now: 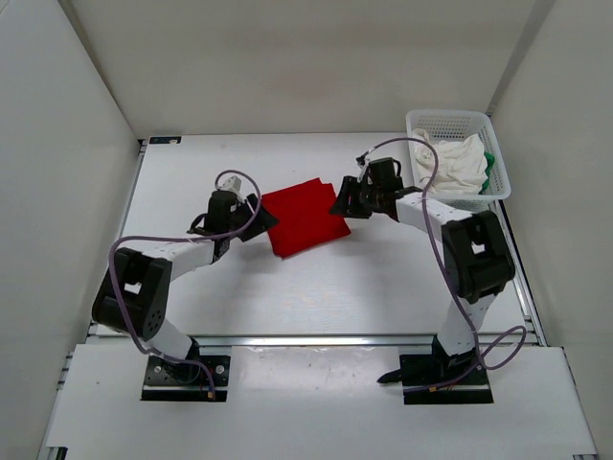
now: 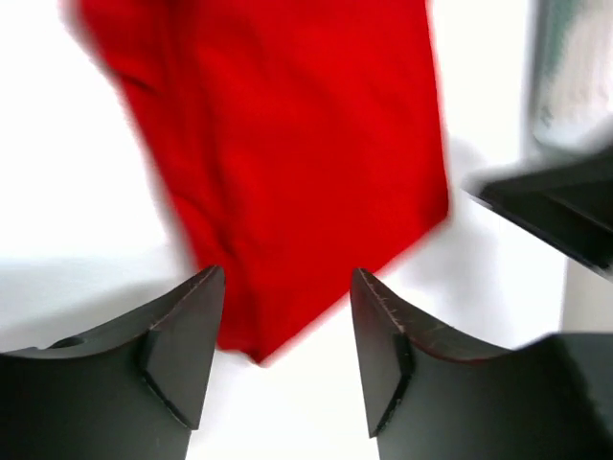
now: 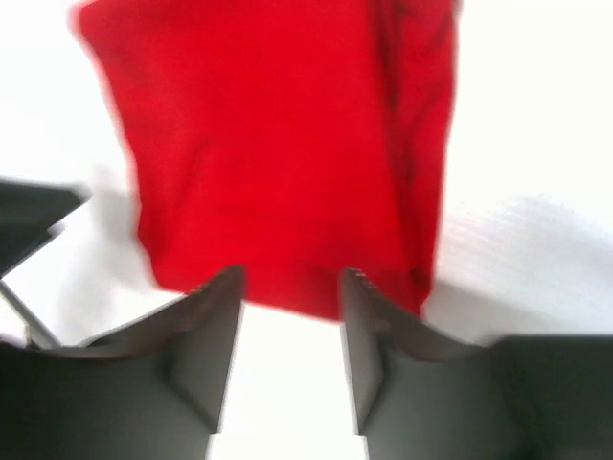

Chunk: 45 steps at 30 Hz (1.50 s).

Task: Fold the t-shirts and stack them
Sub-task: Fold the long partially folded tshirt into a neat square, then put the neatly folded tshirt into the corner of the board with the left arm

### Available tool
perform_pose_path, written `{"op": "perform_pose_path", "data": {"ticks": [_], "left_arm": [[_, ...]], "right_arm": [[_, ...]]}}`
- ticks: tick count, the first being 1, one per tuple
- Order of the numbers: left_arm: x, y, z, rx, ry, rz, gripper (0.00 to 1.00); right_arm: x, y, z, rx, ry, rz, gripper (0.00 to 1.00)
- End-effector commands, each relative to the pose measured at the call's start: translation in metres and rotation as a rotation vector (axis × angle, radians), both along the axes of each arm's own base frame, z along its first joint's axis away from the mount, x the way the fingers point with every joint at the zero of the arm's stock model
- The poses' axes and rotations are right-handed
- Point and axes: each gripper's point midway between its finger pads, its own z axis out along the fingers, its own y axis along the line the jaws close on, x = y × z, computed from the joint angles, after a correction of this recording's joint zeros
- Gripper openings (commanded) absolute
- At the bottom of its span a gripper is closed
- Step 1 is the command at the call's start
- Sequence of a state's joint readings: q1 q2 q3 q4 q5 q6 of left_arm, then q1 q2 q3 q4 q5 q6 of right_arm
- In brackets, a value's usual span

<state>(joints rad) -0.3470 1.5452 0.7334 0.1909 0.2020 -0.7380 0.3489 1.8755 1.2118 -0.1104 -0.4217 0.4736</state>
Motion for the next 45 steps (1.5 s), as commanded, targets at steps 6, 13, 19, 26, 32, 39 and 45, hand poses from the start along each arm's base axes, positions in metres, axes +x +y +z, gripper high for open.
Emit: {"op": "perform_pose_path", "data": {"ticks": [6, 13, 19, 26, 32, 39, 45], "left_arm": [[0.018, 0.02, -0.045, 0.089, 0.109, 0.019, 0.75], [0.043, -0.012, -0.058, 0.019, 0.12, -0.027, 0.38], [0.09, -0.044, -0.04, 0.041, 0.077, -0.052, 0.0], [0.186, 0.058, 0.018, 0.017, -0.008, 0.136, 0.0], [0.208, 0.231, 0.03, -0.027, -0.019, 0.419, 0.0], [0.206, 0.324, 0.013, -0.07, -0.003, 0.578, 0.05], [0.19, 0.348, -0.012, -0.139, 0.056, 0.648, 0.15]], "right_arm": [[-0.036, 0.004, 0.061, 0.076, -0.165, 0.031, 0.52], [-0.079, 0.001, 0.051, 0.095, -0.183, 0.072, 0.54], [-0.101, -0.004, 0.046, 0.124, -0.179, 0.079, 0.54], [-0.119, -0.003, 0.025, 0.103, -0.134, 0.105, 0.53], [-0.124, 0.006, 0.019, 0.122, -0.106, 0.141, 0.53], [-0.136, 0.022, 0.034, 0.163, -0.115, 0.209, 0.54], [-0.142, 0.025, 0.05, 0.162, -0.15, 0.237, 0.53]]}}
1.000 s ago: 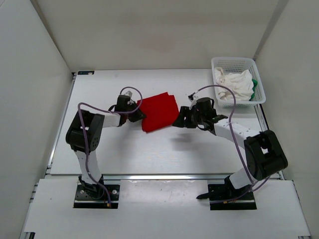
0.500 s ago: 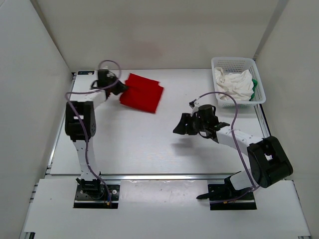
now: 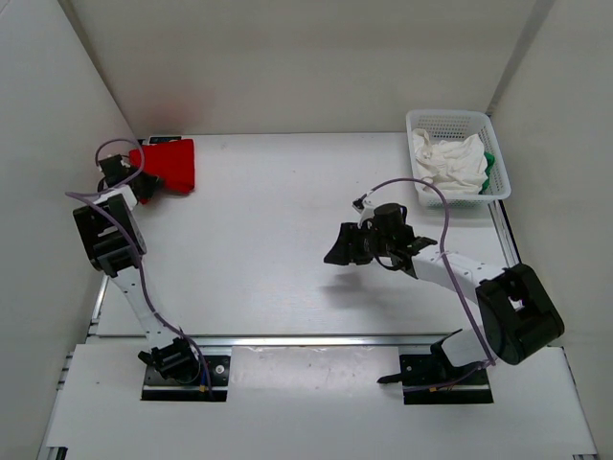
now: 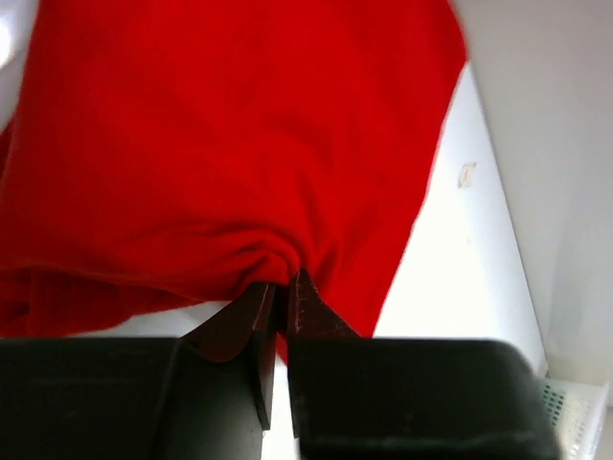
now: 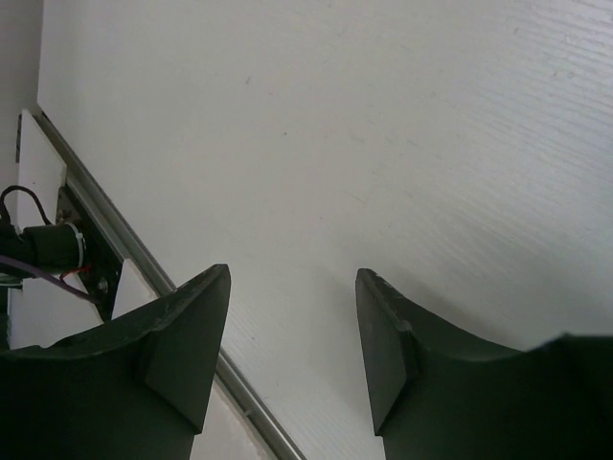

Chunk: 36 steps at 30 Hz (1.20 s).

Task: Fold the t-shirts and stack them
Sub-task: Put the neatly folded tshirt into the corner of the board with the left arm, then grab crumpled tshirt from bin with the right arm

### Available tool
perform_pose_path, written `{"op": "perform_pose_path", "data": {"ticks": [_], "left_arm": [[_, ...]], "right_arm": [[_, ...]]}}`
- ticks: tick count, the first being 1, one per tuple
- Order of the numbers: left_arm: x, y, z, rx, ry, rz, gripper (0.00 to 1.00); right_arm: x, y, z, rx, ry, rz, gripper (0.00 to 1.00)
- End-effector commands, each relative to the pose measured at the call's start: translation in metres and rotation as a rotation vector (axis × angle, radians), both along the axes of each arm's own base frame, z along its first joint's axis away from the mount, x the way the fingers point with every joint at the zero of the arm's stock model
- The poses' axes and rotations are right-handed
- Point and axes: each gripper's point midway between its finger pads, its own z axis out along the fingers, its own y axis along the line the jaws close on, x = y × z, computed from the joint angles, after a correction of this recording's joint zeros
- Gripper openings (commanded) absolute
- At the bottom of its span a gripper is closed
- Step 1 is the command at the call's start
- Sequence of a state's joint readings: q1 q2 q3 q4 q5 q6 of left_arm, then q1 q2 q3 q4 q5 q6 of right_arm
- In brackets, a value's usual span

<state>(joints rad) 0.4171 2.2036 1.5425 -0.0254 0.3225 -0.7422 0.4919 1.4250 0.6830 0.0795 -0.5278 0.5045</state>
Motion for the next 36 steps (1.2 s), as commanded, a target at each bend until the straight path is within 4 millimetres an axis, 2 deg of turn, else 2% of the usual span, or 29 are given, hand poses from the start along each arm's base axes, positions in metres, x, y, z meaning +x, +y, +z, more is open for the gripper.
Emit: {"op": "perform_pose_path", "data": {"ticks": [1, 3, 4, 6, 7, 8, 9, 10, 11, 12, 13, 15, 16, 17, 19, 21, 22, 23, 24, 25, 27, 28, 29, 30, 31, 32, 33, 35, 36], "left_arm": [[-0.003, -0.006, 0.02, -0.051, -0.055, -0.011, 0.17], [-0.021, -0.003, 0.005, -0.068, -0.022, 0.01, 0.23], [-0.024, -0.004, 0.013, -0.059, -0.043, 0.011, 0.32], [-0.048, -0.011, -0.007, -0.079, 0.004, 0.021, 0.46], [-0.057, -0.016, -0.01, -0.075, 0.016, 0.022, 0.58], [-0.061, -0.02, -0.007, -0.071, 0.014, 0.015, 0.62], [-0.072, -0.027, -0.016, -0.073, 0.038, 0.01, 0.64], [-0.074, -0.037, -0.008, -0.053, 0.022, -0.013, 0.65], [-0.082, -0.04, -0.006, -0.039, 0.027, -0.014, 0.66], [-0.085, -0.061, -0.004, -0.014, 0.04, -0.06, 0.67], [-0.092, -0.069, -0.004, -0.009, 0.045, -0.078, 0.67], [-0.098, -0.087, 0.023, 0.037, 0.004, -0.114, 0.69], [-0.104, -0.102, 0.023, 0.058, 0.003, -0.154, 0.72], [-0.107, -0.112, 0.038, 0.079, -0.02, -0.175, 0.78], [-0.113, -0.142, 0.075, 0.145, -0.103, -0.257, 0.98], [-0.122, -0.18, 0.089, 0.244, -0.074, -0.348, 0.99], [-0.122, -0.187, 0.11, 0.301, -0.109, -0.368, 0.98], [-0.129, -0.211, 0.113, 0.324, -0.105, -0.413, 0.96], [-0.135, -0.228, 0.128, 0.317, -0.153, -0.446, 0.95], [-0.146, -0.24, 0.128, 0.305, -0.174, -0.484, 0.99], [-0.152, -0.258, 0.133, 0.315, -0.242, -0.516, 0.99], [-0.156, -0.255, 0.122, 0.334, -0.226, -0.495, 0.99], [-0.165, -0.255, 0.1, 0.344, -0.175, -0.483, 0.98], [-0.157, -0.257, 0.109, 0.329, -0.236, -0.445, 0.94], [-0.158, -0.26, 0.102, 0.314, -0.268, -0.445, 0.95], [-0.157, -0.268, 0.095, 0.277, -0.296, -0.442, 0.99], [-0.156, -0.27, 0.089, 0.283, -0.289, -0.426, 0.99], [-0.15, -0.286, 0.076, 0.336, -0.276, -0.429, 0.99], [-0.147, -0.29, 0.076, 0.352, -0.288, -0.439, 0.99]], "right_arm": [[0.005, 0.009, 0.035, 0.055, -0.084, 0.023, 0.54], [0.006, 0.008, 0.033, 0.054, -0.085, 0.018, 0.54], [0.005, 0.01, 0.034, 0.061, -0.089, 0.022, 0.55], [0.01, 0.007, 0.034, 0.059, -0.086, 0.006, 0.56], [0.012, 0.006, 0.034, 0.051, -0.088, -0.007, 0.57], [0.014, 0.008, 0.038, 0.046, -0.105, -0.009, 0.57], [0.019, 0.004, 0.036, 0.018, -0.108, -0.035, 0.57], [0.024, 0.003, 0.039, -0.008, -0.128, -0.044, 0.55], [0.03, 0.004, 0.043, -0.023, -0.152, -0.047, 0.44], [0.035, 0.003, 0.04, -0.049, -0.151, -0.075, 0.29], [0.035, 0.001, 0.038, -0.055, -0.138, -0.08, 0.14], [0.037, 0.002, 0.038, -0.029, -0.114, -0.082, 0.0], [0.036, 0.0, 0.032, -0.035, -0.091, -0.084, 0.0], [0.04, 0.0, 0.037, -0.025, -0.088, -0.095, 0.0], [0.043, -0.004, 0.042, -0.024, -0.073, -0.124, 0.0], [0.055, -0.014, 0.052, -0.09, -0.08, -0.251, 0.0], [0.056, -0.012, 0.063, -0.104, -0.131, -0.244, 0.0], [0.055, -0.01, 0.074, -0.122, -0.18, -0.265, 0.0], [0.057, -0.009, 0.081, -0.16, -0.24, -0.272, 0.0], [0.061, -0.012, 0.087, -0.188, -0.286, -0.279, 0.0], [0.076, -0.036, 0.077, -0.284, -0.301, -0.349, 0.0], [0.087, -0.048, 0.076, -0.305, -0.314, -0.381, 0.0], [0.095, -0.055, 0.076, -0.324, -0.333, -0.409, 0.0], [0.112, -0.068, 0.082, -0.327, -0.409, -0.478, 0.0], [0.124, -0.081, 0.084, -0.324, -0.489, -0.53, 0.0], [0.127, -0.095, 0.074, -0.343, -0.511, -0.551, 0.0], [0.141, -0.095, 0.091, -0.284, -0.587, -0.576, 0.01], [0.158, -0.113, 0.094, -0.283, -0.669, -0.652, 0.0], [0.165, -0.119, 0.089, -0.312, -0.68, -0.675, 0.01]]}}
